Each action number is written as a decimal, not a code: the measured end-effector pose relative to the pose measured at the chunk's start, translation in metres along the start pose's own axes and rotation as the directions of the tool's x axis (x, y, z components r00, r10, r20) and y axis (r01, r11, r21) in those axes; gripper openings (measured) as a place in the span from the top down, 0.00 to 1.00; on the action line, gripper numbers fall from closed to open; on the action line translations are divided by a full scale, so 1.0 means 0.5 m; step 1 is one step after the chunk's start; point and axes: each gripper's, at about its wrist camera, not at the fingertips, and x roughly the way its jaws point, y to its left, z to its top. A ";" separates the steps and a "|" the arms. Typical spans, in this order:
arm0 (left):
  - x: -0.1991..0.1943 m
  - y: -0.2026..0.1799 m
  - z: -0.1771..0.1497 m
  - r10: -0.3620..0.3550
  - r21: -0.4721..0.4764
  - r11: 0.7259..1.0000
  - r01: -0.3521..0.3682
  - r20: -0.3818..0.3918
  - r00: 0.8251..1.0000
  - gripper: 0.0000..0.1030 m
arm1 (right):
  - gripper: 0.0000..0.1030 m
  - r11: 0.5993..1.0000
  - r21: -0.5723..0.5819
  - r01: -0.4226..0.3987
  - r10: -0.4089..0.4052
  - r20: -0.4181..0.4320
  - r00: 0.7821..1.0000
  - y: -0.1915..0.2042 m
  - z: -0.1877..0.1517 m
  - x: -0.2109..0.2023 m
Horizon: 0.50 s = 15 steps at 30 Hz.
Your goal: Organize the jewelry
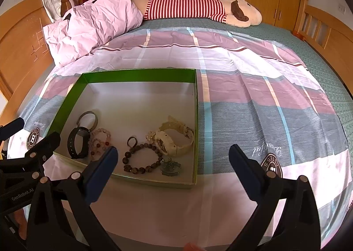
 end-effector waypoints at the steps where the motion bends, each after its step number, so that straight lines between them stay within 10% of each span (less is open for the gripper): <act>1: 0.000 0.000 0.000 0.001 0.000 1.000 -0.001 0.000 1.000 0.02 | 0.03 1.000 -0.004 0.000 0.000 0.000 1.000 0.001 0.001 0.000; 15: 0.000 -0.002 -0.003 -0.022 -0.004 1.000 0.022 -0.010 1.000 0.02 | 0.03 0.999 -0.027 0.019 -0.019 -0.006 1.000 0.005 0.001 0.006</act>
